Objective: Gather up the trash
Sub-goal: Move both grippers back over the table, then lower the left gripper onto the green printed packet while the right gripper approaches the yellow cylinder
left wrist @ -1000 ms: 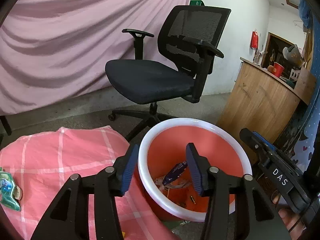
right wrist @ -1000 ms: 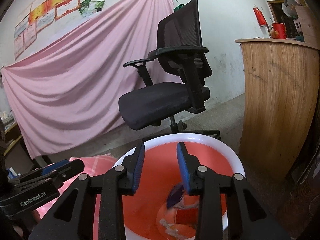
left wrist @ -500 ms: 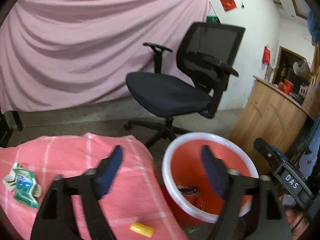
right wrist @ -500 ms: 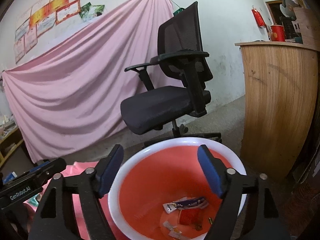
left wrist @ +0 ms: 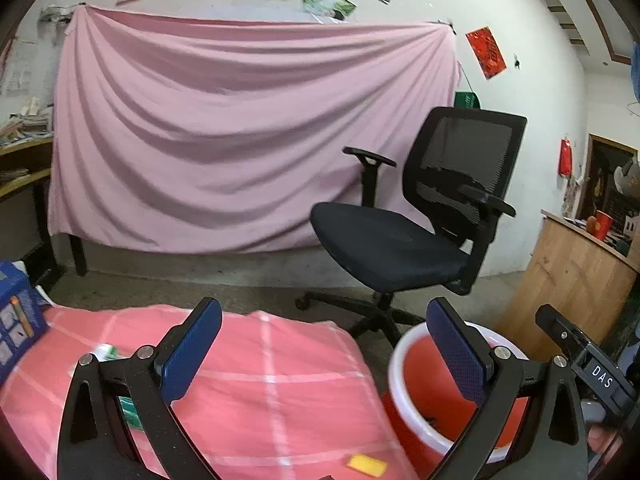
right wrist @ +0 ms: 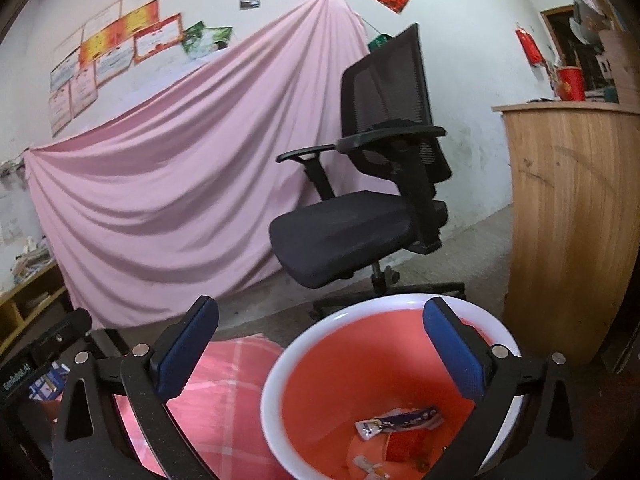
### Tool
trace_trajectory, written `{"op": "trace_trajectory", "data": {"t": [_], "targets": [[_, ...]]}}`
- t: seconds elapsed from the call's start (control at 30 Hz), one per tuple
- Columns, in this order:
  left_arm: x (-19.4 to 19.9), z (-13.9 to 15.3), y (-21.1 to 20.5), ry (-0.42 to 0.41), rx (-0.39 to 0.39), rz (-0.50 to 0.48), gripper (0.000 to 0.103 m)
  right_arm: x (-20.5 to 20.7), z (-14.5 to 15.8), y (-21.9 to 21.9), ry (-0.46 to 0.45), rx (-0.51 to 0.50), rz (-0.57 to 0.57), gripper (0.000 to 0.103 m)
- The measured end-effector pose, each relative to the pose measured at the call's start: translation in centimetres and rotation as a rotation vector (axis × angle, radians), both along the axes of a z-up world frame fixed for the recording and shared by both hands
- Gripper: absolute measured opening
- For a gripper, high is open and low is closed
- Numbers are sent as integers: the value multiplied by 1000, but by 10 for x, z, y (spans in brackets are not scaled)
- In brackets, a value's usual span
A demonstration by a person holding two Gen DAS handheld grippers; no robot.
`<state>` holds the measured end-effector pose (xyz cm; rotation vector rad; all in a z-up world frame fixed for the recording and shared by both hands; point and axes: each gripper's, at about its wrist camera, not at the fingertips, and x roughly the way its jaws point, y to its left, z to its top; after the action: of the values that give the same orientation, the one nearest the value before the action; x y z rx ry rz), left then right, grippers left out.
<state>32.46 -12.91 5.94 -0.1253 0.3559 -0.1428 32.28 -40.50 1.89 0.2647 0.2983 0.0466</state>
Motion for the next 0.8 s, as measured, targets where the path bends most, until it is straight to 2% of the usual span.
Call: {"op": "trace_trajectory", "data": {"t": [0.33, 0.57, 0.8], "targets": [[-25, 8, 58, -53, 16, 102, 100, 2, 17, 61, -62, -45, 102, 103], [-54, 6, 108, -99, 29, 197, 100, -6, 23, 114, -181, -98, 219, 103], [-83, -8, 150, -133, 85, 261, 100, -15, 20, 156, -284, -170, 327, 103]]}}
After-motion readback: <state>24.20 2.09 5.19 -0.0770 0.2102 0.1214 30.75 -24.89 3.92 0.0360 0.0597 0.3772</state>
